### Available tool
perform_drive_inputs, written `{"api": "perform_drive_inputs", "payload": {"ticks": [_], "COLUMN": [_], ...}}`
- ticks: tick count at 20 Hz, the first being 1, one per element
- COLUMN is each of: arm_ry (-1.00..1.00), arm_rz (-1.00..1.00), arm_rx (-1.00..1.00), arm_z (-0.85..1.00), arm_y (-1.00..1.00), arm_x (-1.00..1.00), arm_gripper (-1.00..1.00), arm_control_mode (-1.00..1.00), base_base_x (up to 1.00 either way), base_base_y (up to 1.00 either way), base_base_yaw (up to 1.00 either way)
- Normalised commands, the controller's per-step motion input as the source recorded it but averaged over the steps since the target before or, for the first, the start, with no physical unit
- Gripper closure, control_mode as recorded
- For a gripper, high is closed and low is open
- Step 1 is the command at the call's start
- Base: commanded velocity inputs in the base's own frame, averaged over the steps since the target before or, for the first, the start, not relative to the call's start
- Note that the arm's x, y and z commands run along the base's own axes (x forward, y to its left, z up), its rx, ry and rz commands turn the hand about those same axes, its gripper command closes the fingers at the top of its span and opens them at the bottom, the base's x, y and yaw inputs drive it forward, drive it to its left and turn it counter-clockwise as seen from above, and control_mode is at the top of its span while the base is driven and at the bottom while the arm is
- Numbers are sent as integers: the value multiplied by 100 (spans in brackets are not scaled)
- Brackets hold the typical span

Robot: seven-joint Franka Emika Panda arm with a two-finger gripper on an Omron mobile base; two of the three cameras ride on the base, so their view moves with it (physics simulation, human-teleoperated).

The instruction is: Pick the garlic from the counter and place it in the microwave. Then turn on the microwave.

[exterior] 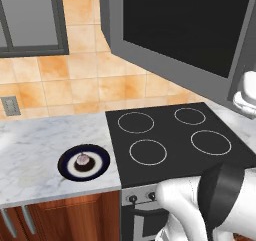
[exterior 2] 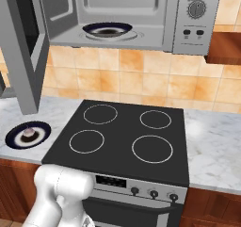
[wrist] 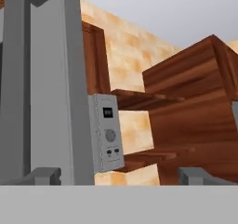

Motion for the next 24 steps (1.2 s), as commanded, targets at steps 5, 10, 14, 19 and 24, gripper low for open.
{"api": "perform_drive_inputs", "payload": {"ticks": [5, 10, 14, 19, 24], "arm_ry": [0, 2, 4, 5, 2], "arm_rz": [23, 27, 32, 36, 37], "arm_rx": [0, 0, 0, 0, 0], "arm_z": [0, -3, -7, -10, -13], "arm_y": [-21, -21, -15, -14, -10], "arm_x": [0, 0, 8, 16, 20], "arm_gripper": [-100, -100, -100, -100, -100], "arm_control_mode": [-100, -100, -100, -100, -100], "base_base_x": [0, 0, 0, 0, 0], "base_base_y": [0, 0, 0, 0, 0], "base_base_yaw": [0, 0, 0, 0, 0]}}
